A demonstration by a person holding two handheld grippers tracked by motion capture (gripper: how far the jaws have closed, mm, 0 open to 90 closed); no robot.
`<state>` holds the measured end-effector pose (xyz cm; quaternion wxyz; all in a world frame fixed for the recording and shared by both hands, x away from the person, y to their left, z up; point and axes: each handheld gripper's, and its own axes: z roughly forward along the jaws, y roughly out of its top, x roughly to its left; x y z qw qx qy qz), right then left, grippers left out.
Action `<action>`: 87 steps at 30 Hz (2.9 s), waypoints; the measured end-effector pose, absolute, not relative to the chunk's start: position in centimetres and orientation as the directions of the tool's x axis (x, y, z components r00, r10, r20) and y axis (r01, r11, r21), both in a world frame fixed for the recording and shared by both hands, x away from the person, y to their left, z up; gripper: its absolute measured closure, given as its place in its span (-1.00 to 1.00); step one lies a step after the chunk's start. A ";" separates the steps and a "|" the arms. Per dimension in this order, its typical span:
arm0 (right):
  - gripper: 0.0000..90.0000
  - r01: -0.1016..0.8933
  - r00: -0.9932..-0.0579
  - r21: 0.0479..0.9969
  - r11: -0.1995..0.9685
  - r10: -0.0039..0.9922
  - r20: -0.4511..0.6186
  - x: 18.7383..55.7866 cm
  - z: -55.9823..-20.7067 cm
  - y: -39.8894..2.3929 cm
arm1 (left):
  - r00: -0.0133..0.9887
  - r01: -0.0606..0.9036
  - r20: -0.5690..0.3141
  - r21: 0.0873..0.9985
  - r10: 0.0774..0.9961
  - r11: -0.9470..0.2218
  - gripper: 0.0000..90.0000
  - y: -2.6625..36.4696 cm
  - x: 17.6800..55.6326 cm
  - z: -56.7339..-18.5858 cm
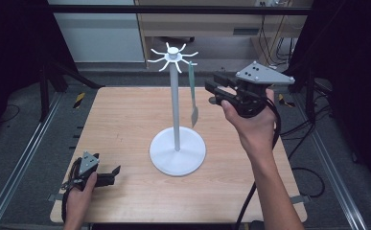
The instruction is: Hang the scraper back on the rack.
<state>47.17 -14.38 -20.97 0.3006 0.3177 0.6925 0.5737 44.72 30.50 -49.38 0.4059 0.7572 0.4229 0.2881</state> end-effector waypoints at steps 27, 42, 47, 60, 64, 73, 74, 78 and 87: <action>0.37 0.246 -0.501 0.959 0.141 0.865 0.001 47.3 -27.3 -19.6 | 0.482 0.406 0.099 0.855 0.870 -0.323 -0.94 30.2 44.8 -49.5; 0.08 0.336 -0.462 0.928 0.160 0.887 0.015 47.4 -32.8 -20.1 | 0.486 0.405 0.103 0.853 0.868 -0.328 -0.94 30.1 44.8 -49.5; -0.10 0.379 -0.455 0.909 0.175 0.890 0.019 47.5 -35.4 -19.9 | 0.487 0.408 0.103 0.851 0.867 -0.331 -0.94 30.1 44.8 -49.5; -0.28 0.464 -0.416 0.866 0.184 0.909 0.030 48.1 -40.8 -19.3 | 0.486 0.409 0.103 0.851 0.868 -0.330 -0.94 30.1 44.8 -49.6; -0.39 0.490 -0.406 0.854 0.176 0.913 0.045 48.3 -42.0 -19.3 | 0.486 0.409 0.104 0.850 0.868 -0.332 -0.94 30.1 44.8 -49.6; -0.64 0.521 -0.349 0.839 0.158 0.936 0.041 48.6 -44.5 -19.4 | 0.487 0.410 0.107 0.848 0.867 -0.335 -0.94 30.0 44.8 -49.6; -0.65 0.523 -0.345 0.838 0.155 0.938 0.042 48.7 -44.6 -19.6 | 0.487 0.410 0.107 0.848 0.867 -0.335 -0.94 30.0 44.8 -49.6; -0.71 0.540 -0.331 0.831 0.137 0.942 0.059 48.9 -45.3 -20.0 | 0.487 0.410 0.106 0.848 0.867 -0.334 -0.94 30.0 44.8 -49.6; -0.77 0.554 -0.284 0.825 0.111 0.957 0.062 49.4 -46.5 -20.7 | 0.486 0.409 0.107 0.849 0.867 -0.334 -0.94 30.1 44.8 -49.6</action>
